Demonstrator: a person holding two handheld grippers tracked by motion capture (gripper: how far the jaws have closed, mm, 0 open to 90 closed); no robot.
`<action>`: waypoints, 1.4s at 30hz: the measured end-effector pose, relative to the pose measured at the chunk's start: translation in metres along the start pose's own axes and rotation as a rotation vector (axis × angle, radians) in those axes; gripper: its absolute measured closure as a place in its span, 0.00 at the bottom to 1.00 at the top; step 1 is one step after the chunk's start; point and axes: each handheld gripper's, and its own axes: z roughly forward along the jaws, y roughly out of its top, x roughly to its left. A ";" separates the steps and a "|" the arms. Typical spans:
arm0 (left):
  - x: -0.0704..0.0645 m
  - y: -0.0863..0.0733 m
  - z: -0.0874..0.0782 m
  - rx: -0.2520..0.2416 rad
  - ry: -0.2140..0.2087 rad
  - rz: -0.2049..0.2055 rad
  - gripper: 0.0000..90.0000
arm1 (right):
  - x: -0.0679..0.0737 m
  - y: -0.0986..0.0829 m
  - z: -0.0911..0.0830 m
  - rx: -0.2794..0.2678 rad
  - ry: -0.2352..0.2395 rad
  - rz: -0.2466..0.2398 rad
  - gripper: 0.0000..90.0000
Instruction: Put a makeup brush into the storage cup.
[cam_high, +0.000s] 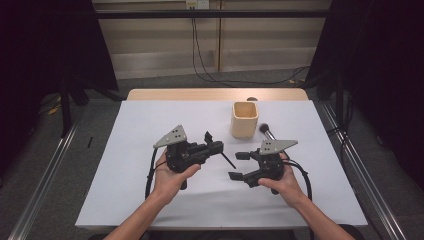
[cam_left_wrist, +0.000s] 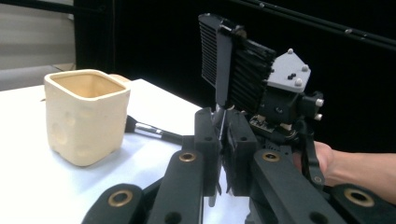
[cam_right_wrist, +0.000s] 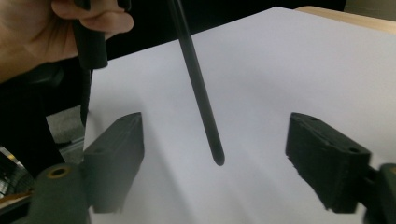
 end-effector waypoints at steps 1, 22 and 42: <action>0.000 0.001 0.000 0.006 0.004 0.009 0.95 | 0.000 0.000 -0.001 0.001 -0.001 -0.007 0.20; 0.006 0.019 -0.016 0.130 0.012 -0.024 0.95 | -0.001 -0.005 -0.007 -0.030 -0.024 -0.008 0.01; 0.008 0.023 -0.005 0.293 -0.006 -0.011 0.95 | 0.006 -0.002 -0.011 -0.034 -0.023 -0.056 0.02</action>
